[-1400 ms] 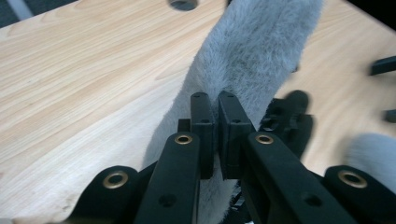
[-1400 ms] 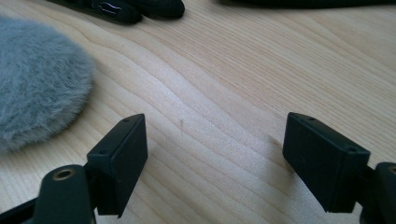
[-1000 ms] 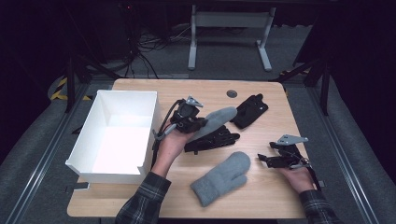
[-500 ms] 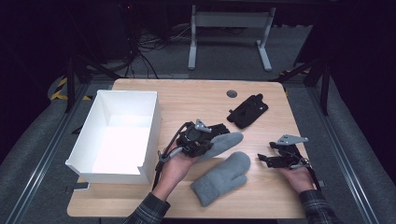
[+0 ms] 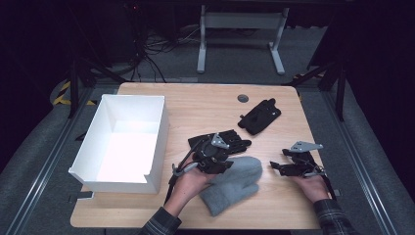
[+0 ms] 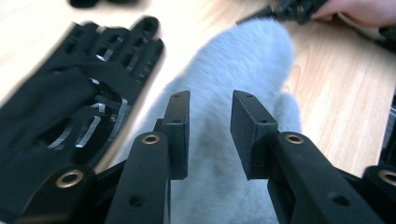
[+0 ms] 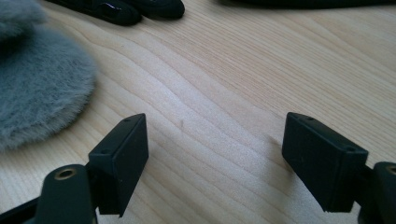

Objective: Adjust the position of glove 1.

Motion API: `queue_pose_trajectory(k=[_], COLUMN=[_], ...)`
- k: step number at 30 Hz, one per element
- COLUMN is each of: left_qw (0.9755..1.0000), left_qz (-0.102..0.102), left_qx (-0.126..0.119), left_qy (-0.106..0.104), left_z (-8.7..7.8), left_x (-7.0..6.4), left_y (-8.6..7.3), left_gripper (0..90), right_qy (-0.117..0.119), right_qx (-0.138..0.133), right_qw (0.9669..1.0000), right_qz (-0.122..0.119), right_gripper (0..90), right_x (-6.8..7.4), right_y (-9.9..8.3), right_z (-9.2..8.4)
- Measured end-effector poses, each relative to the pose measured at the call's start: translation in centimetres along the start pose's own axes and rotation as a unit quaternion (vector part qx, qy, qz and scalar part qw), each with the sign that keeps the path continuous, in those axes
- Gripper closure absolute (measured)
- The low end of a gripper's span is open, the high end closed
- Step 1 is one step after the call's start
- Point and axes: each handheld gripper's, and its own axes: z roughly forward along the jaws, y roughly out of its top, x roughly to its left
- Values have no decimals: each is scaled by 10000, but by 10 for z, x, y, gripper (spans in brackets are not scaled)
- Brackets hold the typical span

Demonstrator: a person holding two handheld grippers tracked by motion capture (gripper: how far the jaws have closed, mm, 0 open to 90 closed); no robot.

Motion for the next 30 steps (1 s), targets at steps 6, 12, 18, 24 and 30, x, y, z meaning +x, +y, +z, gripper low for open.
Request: queue_pose_trajectory(k=[6, 12, 18, 24, 30], left_qw=[9995, 9987, 9972, 9954, 9957], left_qz=[-131, -253, -151, -81, -75], left_qx=[87, 415, 738, 899, 876], left_qy=[269, 118, 20, -314, -297], left_z=[6, 28, 47, 56, 52], left_x=[31, 49, 51, 50, 48], left_y=[-6, -15, -24, -29, -27], left_gripper=[645, 585, 567, 751, 876], right_qy=[-6, -3, 5, 6, 4], right_qx=[7, 7, 5, 4, -1], right_qw=[10000, 10000, 10000, 10000, 10000], right_qz=[-1, -1, -2, 0, -1], right_gripper=[238, 239, 240, 240, 242], right_x=[0, 0, 0, 0, 0], right_y=[0, 0, 0, 0, 0], right_z=[0, 0, 0, 0, 0])
